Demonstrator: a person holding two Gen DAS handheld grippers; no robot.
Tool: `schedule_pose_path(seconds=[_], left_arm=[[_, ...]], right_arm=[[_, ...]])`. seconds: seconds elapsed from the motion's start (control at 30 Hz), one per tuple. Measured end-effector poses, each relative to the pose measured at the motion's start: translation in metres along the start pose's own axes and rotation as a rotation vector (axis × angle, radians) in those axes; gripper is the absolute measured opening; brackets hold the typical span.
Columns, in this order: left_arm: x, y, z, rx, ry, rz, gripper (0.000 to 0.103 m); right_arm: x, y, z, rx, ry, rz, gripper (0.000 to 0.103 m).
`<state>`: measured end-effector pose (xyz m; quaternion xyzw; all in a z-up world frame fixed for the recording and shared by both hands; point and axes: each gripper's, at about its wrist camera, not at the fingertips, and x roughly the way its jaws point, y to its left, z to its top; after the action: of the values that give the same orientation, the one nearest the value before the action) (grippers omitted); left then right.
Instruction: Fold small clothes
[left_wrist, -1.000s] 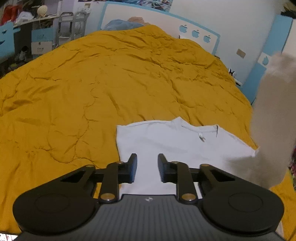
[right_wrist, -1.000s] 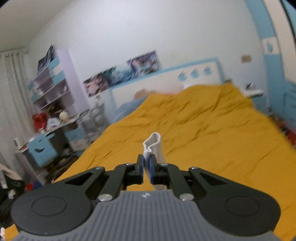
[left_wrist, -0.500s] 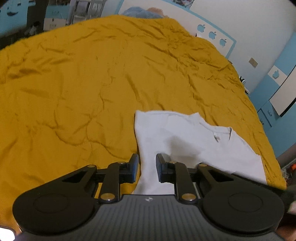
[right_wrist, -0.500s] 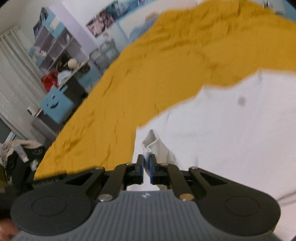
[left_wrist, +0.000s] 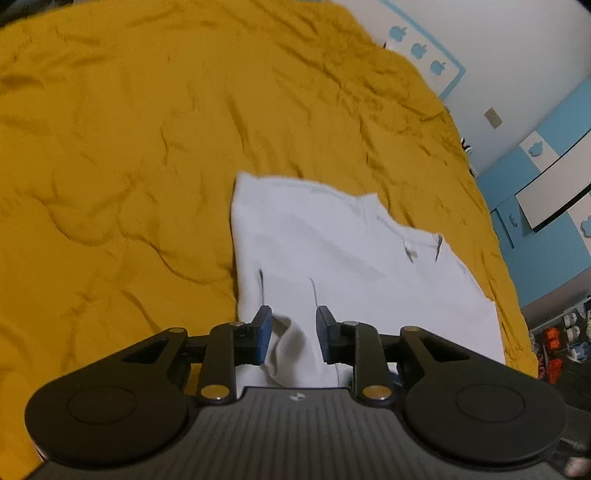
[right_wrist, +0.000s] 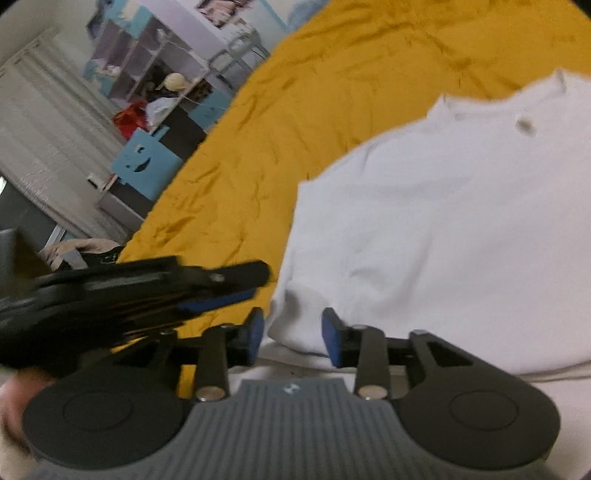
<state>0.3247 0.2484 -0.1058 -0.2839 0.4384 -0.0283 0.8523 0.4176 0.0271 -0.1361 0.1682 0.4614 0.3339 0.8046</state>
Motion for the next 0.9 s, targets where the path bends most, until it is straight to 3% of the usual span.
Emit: schedule_pose_path(seconds=[0.2,0.33,0.37,0.5,0.6,0.83,0.87,0.9], left_arm=[[0.031,0.005,-0.002,-0.062,0.053,0.017,0.03],[0.038,0.002,-0.001,-0.026,0.024,0.032,0.029],[0.039,0.0,0.0,-0.012,0.015,0.031,0.02],[0.037,-0.01,0.004,0.036,-0.017,0.069,0.004],[0.032,-0.017,0.007,0.051,-0.035,0.07,0.003],[0.025,-0.03,0.012,0.075,-0.049,0.105,0.001],[0.02,-0.033,0.014,0.068,-0.061,0.094,0.001],[0.011,-0.037,0.016,0.064,-0.086,0.073,0.001]], right_arm=[[-0.092,-0.054,-0.017,-0.092,-0.096,-0.168,0.033],[-0.17,-0.11,-0.04,-0.122,-0.196,-0.426,0.033],[-0.184,-0.122,-0.044,-0.132,-0.199,-0.492,0.033],[-0.221,-0.164,-0.058,-0.197,-0.155,-0.692,0.033],[-0.234,-0.184,-0.059,-0.232,-0.145,-0.726,0.033],[-0.196,-0.188,-0.056,-0.461,-0.066,-0.773,0.03],[-0.195,-0.187,-0.053,-0.478,-0.065,-0.774,0.024],[-0.195,-0.184,-0.049,-0.48,-0.073,-0.767,0.002]])
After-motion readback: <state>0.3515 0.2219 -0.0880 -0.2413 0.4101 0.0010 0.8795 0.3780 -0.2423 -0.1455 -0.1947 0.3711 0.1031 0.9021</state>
